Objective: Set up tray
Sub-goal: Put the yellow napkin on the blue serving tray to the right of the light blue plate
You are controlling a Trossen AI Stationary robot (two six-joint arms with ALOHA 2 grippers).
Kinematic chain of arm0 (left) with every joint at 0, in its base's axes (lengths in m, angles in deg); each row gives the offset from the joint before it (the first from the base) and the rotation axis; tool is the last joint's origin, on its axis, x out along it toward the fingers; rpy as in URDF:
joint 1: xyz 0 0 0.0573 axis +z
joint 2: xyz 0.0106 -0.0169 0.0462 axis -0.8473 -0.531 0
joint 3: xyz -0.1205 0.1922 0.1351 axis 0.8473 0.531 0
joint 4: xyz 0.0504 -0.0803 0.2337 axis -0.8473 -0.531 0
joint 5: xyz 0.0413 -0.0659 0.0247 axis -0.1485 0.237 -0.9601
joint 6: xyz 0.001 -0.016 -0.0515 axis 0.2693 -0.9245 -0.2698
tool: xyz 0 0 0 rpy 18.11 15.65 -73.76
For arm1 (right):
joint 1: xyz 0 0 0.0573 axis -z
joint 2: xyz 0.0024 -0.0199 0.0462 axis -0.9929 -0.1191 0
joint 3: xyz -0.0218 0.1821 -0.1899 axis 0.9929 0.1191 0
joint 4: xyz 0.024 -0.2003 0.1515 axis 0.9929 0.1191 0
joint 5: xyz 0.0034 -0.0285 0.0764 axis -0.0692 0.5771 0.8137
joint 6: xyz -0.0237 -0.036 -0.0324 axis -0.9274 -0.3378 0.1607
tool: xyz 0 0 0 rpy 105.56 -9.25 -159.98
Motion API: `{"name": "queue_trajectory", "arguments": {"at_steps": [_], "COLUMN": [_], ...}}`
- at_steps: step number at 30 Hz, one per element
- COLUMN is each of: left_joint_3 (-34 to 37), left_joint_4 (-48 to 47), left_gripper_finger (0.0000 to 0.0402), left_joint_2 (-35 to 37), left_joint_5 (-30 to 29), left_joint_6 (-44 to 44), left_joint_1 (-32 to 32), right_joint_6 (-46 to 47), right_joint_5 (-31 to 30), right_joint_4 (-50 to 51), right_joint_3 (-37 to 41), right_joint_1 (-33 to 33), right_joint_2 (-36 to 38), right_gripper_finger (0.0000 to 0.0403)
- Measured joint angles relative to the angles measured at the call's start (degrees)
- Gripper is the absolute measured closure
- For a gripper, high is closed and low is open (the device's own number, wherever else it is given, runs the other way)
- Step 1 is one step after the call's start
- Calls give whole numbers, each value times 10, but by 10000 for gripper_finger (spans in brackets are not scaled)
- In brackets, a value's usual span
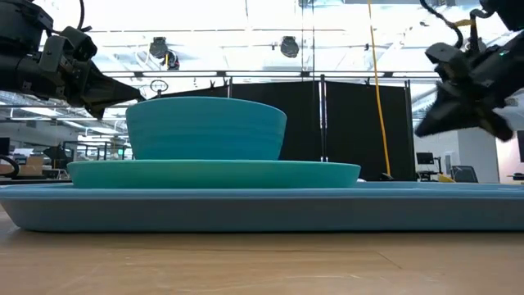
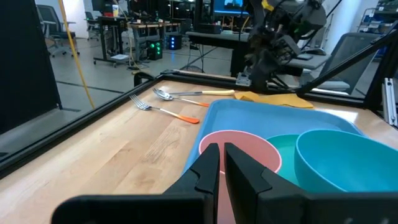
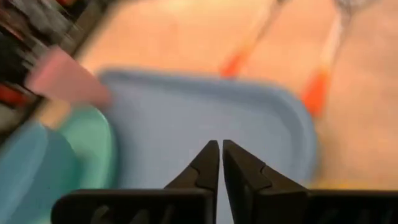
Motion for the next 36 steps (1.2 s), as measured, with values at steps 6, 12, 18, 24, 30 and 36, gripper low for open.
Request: {"name": "queue_trajectory", "arguments": {"at_steps": [6, 12, 18, 24, 30, 36], "left_joint_3": [0, 0, 0, 0, 0, 0], "left_joint_4": [0, 0, 0, 0, 0, 0], "left_gripper_finger": [376, 376, 376, 376, 376, 376], "left_joint_2": [0, 0, 0, 0, 0, 0], "left_joint_5": [0, 0, 0, 0, 0, 0], "left_joint_6": [0, 0, 0, 0, 0, 0], "left_joint_1": [0, 0, 0, 0, 0, 0], "right_joint_6": [-151, -173, -317, -425, -335, -282], "right_joint_5": [39, 189, 143, 39, 178, 251], "right_joint_4": [-104, -93, -279, -608, -362, -38], "right_joint_3": [46, 46, 61, 116, 66, -53], "right_joint_1": [68, 135, 160, 190, 253, 300], "right_joint_2": [10, 10, 10, 11, 29, 8], "right_gripper_finger": [363, 297, 205, 151, 154, 181]}}
